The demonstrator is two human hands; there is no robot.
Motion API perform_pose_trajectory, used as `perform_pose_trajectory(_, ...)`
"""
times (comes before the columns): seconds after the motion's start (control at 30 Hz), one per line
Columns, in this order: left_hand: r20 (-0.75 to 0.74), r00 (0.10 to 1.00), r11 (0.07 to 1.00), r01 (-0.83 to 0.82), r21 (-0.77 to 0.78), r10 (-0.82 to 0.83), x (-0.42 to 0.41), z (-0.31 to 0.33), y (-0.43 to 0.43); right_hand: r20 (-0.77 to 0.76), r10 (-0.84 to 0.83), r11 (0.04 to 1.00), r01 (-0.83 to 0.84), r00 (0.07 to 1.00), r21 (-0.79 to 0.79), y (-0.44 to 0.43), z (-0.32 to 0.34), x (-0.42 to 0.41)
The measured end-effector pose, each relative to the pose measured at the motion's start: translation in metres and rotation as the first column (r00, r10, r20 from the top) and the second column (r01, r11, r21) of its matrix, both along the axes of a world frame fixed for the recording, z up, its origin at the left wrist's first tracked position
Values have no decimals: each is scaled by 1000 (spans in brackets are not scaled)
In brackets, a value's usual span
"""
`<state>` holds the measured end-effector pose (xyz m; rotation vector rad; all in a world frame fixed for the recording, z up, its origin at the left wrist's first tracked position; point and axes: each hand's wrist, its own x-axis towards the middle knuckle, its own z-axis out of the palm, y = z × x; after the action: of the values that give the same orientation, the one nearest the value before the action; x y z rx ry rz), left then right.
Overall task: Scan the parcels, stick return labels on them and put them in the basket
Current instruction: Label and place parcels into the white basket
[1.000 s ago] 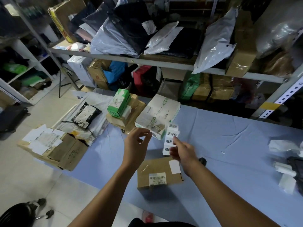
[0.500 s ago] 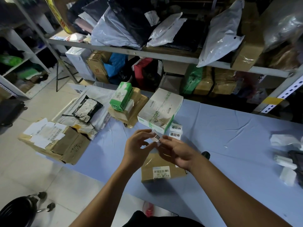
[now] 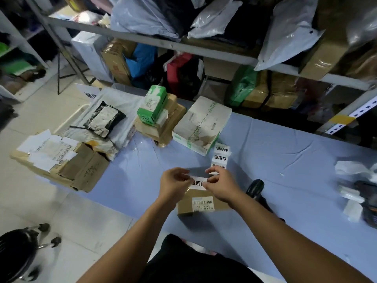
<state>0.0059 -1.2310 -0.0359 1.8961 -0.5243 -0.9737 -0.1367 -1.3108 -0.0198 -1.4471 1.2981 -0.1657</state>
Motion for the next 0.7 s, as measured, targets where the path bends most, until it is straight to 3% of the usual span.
perform_pose_trajectory(0.1, 150, 988, 999, 43, 26, -46, -8, -24, 0, -150, 16, 991, -36, 989, -129, 2, -19, 8)
perform_pose_trajectory(0.27, 230, 971, 998, 57, 38, -64, -20, -62, 0, -365, 94, 945, -198, 926, -259, 6, -45, 17)
perform_pose_trajectory(0.37, 314, 937, 986, 133, 97, -157, -22, -75, 0, -478, 161, 903, -324, 863, -281, 3, -56, 18)
perform_pose_trajectory(0.5, 480, 819, 949, 273, 155, -314, -25, -81, 1, -533, 197, 888, -380, 823, -258, 6, -63, 18)
perform_pose_trajectory(0.6, 519, 769, 927, 321, 192, -374, -21, -80, 4, -541, 104, 905, -305, 834, -296, 7, -65, 12)
perform_pose_trajectory(0.7, 568, 707, 906, 358, 228, -422, -15, -80, 5, -585, 163, 860, -405, 794, -310, 7, -66, 0)
